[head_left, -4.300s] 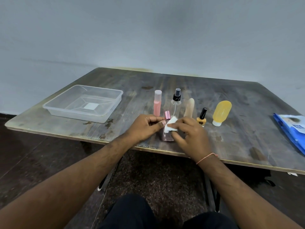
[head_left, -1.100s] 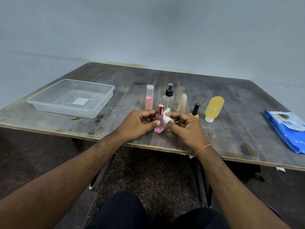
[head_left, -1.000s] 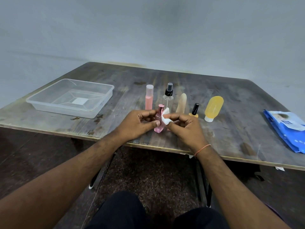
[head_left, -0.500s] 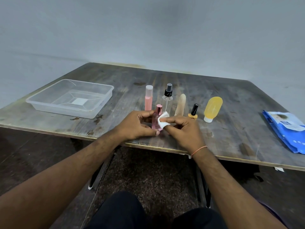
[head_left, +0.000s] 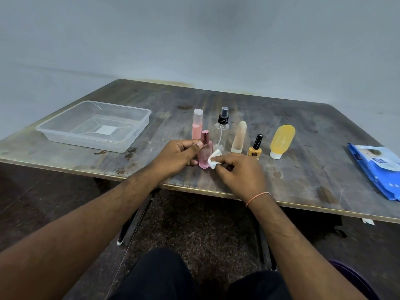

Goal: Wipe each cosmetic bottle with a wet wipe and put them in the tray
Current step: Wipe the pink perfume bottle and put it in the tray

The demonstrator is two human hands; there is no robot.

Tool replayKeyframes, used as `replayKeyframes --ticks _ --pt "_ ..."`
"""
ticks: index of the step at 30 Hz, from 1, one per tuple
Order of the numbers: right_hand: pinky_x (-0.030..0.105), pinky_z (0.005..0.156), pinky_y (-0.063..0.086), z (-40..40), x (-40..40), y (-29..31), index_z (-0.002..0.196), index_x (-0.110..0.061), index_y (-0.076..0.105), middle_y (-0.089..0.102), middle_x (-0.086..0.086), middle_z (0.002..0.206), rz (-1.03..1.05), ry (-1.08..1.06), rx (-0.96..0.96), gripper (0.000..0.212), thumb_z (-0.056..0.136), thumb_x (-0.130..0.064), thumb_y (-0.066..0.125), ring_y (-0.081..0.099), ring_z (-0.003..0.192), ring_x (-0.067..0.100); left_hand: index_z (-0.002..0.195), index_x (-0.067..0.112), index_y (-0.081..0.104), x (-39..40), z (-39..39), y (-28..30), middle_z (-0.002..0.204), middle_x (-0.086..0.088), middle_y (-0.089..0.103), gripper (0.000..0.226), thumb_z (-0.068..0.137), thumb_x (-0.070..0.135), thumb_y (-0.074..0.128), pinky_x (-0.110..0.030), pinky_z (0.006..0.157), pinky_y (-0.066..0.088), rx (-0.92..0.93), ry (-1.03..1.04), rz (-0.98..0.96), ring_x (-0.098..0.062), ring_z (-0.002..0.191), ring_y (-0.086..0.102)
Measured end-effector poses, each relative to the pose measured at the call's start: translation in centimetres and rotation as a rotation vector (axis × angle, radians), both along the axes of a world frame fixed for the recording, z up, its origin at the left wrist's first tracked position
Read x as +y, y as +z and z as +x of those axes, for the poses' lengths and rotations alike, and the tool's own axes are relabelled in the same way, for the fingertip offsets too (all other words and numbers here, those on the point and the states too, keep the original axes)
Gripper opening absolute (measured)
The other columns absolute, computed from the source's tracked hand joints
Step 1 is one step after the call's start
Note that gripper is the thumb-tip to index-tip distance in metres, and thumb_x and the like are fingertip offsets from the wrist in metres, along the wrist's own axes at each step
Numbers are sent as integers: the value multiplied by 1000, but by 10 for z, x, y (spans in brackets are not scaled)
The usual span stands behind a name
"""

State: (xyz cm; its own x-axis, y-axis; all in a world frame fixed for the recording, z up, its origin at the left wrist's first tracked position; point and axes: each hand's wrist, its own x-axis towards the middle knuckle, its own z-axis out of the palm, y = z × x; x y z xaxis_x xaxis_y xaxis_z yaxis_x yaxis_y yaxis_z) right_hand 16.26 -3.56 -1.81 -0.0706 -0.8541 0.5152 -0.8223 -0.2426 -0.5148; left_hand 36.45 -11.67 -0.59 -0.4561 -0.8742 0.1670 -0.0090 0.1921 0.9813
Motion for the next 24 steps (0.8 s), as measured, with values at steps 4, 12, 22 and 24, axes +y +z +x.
replayKeyframes --ticks 4,12,22,24 --pt "28 71 55 1 3 1 110 -35 84 77 -15 88 -48 27 -44 22 93 -24 76 66 77 3 125 22 79 -1 -2 -1 115 1 83 24 109 28 62 -26 86 61 -8 35 11 -19 105 77" --pt "23 76 53 2 2 -1 126 -34 79 74 -15 107 -136 174 -39 31 98 -23 74 67 87 2 120 12 80 5 -5 3 102 -13 83 26 110 25 59 -27 77 64 47 9 46 -25 95 80" --pt "35 67 55 8 10 -3 108 -33 84 69 -11 99 -217 194 249 22 93 -29 69 65 80 11 109 8 82 6 -6 2 105 -30 77 30 109 29 61 -40 85 64 26 24 -6 -26 88 74" --pt "36 65 56 8 10 -3 111 -33 83 69 -10 100 -232 185 260 23 94 -29 69 66 81 13 109 10 82 7 -6 3 104 -24 79 28 109 28 61 -35 83 65 34 13 -9 -22 88 76"
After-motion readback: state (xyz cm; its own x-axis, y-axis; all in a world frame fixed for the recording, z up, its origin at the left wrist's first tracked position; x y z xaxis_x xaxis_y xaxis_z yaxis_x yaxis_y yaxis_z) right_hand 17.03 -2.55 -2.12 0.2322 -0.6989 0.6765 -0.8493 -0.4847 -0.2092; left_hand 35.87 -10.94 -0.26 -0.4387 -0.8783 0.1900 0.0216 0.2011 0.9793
